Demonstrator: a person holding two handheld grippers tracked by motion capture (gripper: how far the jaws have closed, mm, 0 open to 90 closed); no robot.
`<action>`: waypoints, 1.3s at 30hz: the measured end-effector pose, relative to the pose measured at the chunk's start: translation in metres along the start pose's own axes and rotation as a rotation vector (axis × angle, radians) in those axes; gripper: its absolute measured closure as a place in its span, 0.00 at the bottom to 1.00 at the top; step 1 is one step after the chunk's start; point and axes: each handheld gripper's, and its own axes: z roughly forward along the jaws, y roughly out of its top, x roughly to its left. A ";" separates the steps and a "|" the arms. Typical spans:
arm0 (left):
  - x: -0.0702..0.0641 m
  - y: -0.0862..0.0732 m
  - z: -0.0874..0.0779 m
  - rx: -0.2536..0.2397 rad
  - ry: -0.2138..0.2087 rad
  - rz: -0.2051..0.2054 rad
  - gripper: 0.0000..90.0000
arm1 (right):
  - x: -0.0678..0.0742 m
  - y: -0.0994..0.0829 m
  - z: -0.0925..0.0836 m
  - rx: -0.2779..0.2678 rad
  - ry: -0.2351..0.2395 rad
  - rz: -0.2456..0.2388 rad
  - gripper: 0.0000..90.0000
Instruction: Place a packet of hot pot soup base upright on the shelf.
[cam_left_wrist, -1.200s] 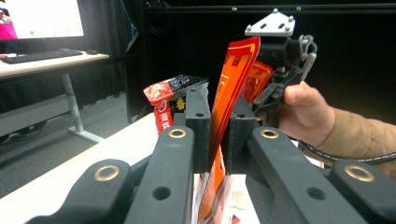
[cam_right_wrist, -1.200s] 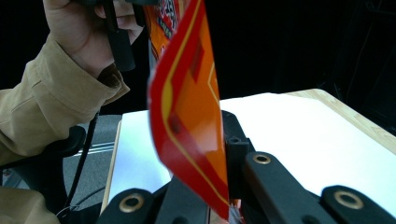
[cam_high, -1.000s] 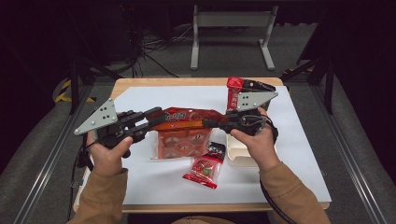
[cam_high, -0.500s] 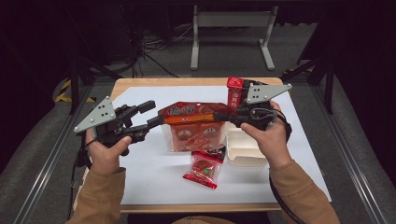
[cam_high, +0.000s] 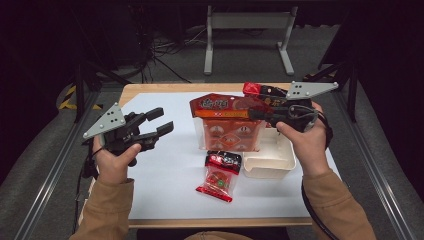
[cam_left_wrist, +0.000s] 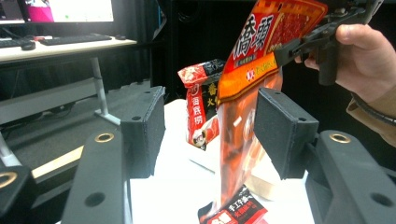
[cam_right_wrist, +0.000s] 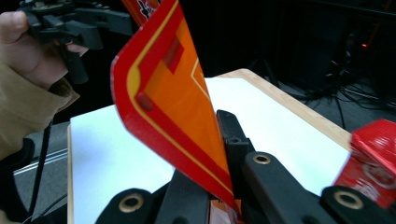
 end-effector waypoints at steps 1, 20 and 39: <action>0.000 0.000 0.000 0.000 0.000 0.000 0.49 | -0.001 0.000 -0.002 -0.001 -0.009 0.007 1.00; 0.006 -0.004 0.000 0.005 0.016 -0.016 0.49 | -0.016 -0.002 -0.034 -0.030 -0.144 0.094 1.00; 0.013 -0.004 0.007 0.006 0.012 -0.024 0.49 | -0.021 -0.021 -0.055 -0.086 -0.216 0.207 1.00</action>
